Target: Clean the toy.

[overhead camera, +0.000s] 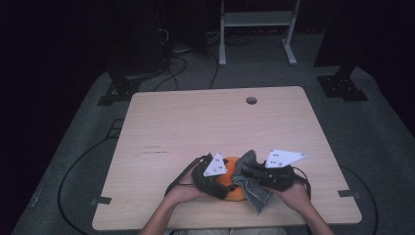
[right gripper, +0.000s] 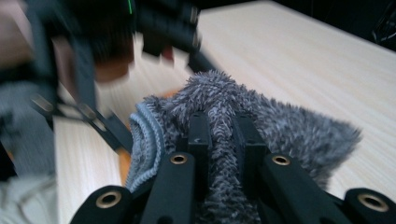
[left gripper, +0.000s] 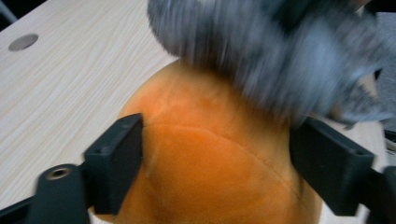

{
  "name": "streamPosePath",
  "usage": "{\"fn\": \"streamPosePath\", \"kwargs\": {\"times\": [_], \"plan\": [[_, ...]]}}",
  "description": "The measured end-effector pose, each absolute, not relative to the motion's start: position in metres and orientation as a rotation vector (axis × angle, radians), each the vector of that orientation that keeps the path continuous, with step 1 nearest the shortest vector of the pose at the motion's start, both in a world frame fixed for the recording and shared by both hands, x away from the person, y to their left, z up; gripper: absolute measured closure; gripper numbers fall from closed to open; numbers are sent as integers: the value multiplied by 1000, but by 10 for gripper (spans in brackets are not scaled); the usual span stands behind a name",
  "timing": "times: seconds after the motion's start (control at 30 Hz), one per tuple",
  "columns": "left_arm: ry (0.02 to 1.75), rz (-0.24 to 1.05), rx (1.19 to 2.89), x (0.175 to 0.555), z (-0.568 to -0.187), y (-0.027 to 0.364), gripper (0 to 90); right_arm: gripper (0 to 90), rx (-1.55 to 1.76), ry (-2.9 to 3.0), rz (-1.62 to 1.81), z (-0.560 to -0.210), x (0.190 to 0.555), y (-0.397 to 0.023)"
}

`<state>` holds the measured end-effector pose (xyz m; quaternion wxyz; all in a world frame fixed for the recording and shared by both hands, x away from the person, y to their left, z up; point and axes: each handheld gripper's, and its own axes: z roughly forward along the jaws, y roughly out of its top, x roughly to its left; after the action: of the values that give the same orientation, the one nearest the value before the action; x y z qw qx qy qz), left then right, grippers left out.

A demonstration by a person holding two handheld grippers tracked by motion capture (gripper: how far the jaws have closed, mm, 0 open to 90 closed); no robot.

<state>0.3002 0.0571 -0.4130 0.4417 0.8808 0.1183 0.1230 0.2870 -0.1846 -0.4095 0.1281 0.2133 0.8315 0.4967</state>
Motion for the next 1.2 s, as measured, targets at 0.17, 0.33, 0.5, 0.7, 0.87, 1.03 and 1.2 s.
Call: {"fn": "streamPosePath", "kwargs": {"times": [0.17,0.33,0.5,0.7,0.87,1.03,1.2], "plan": [[350,239,2204,309,-415,69,86,793,663,2407,1464,-414,290,-194],[344,235,2190,308,-421,68,204,793,682,2414,1439,-418,294,-202],[338,281,2181,303,-415,58,246,793,722,2387,1446,-409,291,-212],[284,311,2186,295,-409,51,198,793,617,2392,1477,-400,287,-193],[378,242,2192,306,-411,62,85,794,646,2401,1503,-409,290,-200],[390,199,2195,309,-418,61,150,793,654,2411,1488,-412,292,-204],[369,221,2180,306,-415,60,198,793,704,2392,1443,-406,294,-217]]}}
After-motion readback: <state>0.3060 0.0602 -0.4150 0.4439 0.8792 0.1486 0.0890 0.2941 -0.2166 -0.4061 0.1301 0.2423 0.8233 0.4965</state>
